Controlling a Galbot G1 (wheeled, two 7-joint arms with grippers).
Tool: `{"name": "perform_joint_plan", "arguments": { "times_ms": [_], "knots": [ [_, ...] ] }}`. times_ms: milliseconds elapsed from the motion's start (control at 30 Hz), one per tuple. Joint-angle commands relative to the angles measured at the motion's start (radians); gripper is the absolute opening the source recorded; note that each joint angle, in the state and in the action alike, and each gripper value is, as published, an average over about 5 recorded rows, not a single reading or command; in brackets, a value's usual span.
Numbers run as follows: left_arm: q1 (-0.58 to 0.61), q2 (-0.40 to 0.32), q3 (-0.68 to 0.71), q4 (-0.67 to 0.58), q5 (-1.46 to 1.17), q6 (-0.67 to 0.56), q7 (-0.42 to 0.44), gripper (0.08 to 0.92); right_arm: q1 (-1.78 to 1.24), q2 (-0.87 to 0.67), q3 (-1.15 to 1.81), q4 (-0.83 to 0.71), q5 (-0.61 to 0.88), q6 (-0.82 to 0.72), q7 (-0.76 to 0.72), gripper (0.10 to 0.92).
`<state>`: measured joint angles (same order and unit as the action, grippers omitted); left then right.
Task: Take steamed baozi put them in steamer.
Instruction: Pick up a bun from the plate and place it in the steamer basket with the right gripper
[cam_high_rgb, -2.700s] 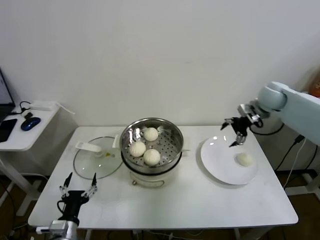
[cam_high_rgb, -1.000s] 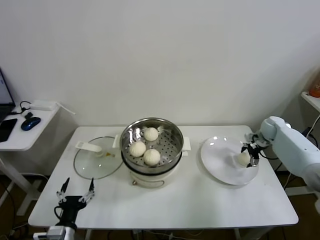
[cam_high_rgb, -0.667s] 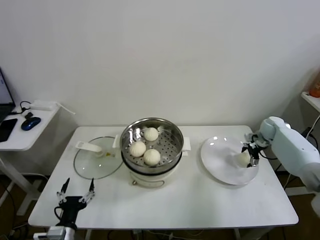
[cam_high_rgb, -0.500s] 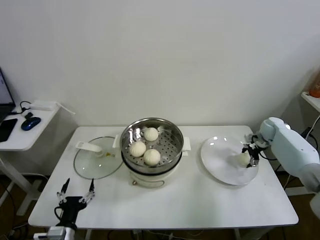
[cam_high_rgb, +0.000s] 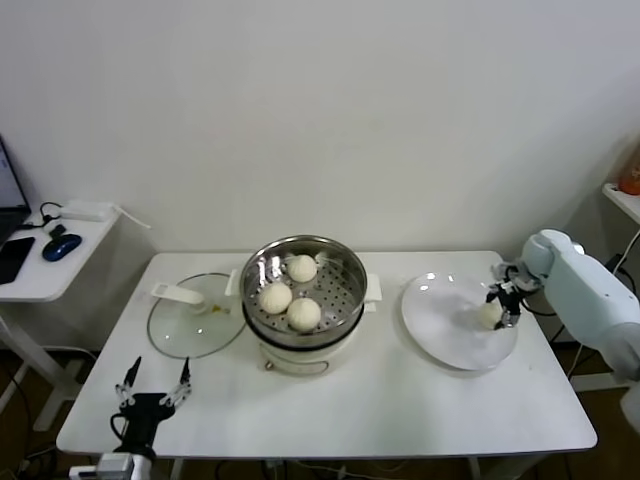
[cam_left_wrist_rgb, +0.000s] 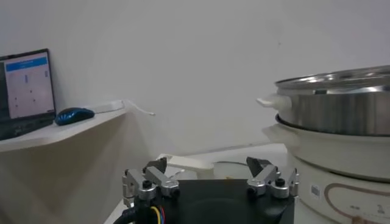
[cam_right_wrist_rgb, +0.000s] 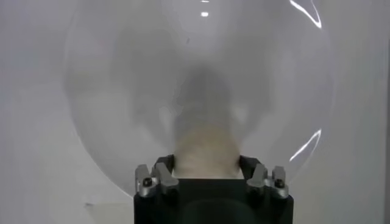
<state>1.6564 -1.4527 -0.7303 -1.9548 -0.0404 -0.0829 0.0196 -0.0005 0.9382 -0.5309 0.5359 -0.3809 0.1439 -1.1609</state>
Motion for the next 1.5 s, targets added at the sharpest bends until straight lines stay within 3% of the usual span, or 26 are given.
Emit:
{"name": "perform_joint_plan", "arguments": {
  "times_ms": [33,267,467,633,1167,1500],
  "knots": [
    [-0.001,-0.001,0.0,0.0,0.0,0.0,0.0,0.823,0.008,-0.006,-0.013,0.017,0.019,-0.004,-0.005,0.701],
    [-0.002,-0.002,-0.001,0.001,-0.002,-0.004,0.0,0.823,0.049,-0.063,-0.134,0.158,0.128,-0.029,-0.01,0.687],
    [-0.006,-0.005,0.005,-0.002,-0.001,-0.003,0.0,0.823,0.182,-0.114,-0.323,0.333,0.293,-0.058,-0.021,0.686],
    [-0.008,-0.007,0.007,-0.008,-0.001,-0.003,0.0,0.823,0.341,-0.109,-0.472,0.393,0.447,-0.082,-0.024,0.672],
    [-0.023,-0.008,0.024,-0.011,-0.013,-0.008,0.0,0.823,0.762,0.051,-0.895,0.552,1.03,-0.31,0.026,0.646],
    [-0.006,0.0,0.014,-0.03,-0.052,-0.022,0.001,0.823,0.801,0.17,-0.992,0.598,1.149,-0.362,0.065,0.645]
  ]
}}
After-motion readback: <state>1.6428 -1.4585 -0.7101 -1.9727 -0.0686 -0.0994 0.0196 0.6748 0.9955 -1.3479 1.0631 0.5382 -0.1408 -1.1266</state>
